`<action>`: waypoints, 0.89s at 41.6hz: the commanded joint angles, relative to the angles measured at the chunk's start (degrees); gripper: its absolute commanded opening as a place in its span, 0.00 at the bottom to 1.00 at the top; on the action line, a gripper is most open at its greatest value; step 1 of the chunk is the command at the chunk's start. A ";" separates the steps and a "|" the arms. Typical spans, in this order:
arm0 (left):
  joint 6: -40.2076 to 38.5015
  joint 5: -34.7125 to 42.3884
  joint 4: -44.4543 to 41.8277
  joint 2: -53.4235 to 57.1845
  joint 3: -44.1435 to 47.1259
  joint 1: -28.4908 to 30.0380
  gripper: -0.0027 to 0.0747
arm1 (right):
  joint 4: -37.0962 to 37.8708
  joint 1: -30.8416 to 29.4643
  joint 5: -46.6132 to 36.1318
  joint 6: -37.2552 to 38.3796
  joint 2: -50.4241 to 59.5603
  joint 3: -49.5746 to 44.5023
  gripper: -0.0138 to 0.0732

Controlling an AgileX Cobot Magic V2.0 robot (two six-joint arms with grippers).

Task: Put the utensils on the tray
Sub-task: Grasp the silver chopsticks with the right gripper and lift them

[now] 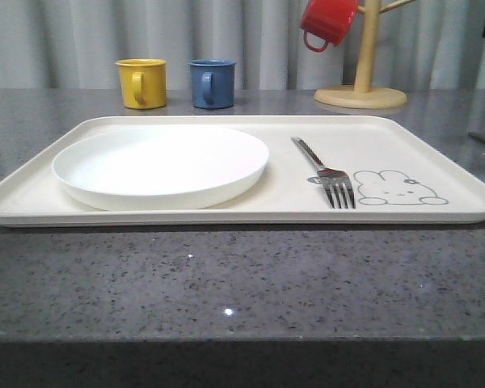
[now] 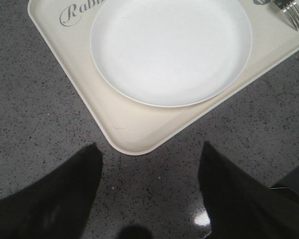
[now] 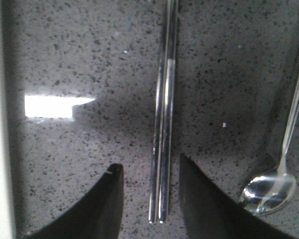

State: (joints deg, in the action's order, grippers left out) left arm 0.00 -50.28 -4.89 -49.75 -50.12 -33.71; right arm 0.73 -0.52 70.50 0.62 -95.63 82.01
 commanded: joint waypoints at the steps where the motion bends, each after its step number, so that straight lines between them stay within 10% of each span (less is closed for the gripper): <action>1: -0.58 3.89 0.17 0.24 -1.48 -0.49 0.59 | 0.00 -0.96 2.92 -1.00 0.72 1.27 0.51; 25: -0.58 3.89 0.17 0.24 -1.48 -0.49 0.59 | 1.27 -0.97 2.04 -1.10 -5.11 1.39 0.51; 37: -0.58 3.89 0.17 0.24 -1.48 -0.49 0.59 | 0.93 -0.97 3.34 -1.17 -4.68 1.55 0.22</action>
State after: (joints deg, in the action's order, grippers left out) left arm 0.00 -49.94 -4.89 -49.75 -50.12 -33.71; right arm 2.18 -1.24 70.04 0.00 -102.58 82.01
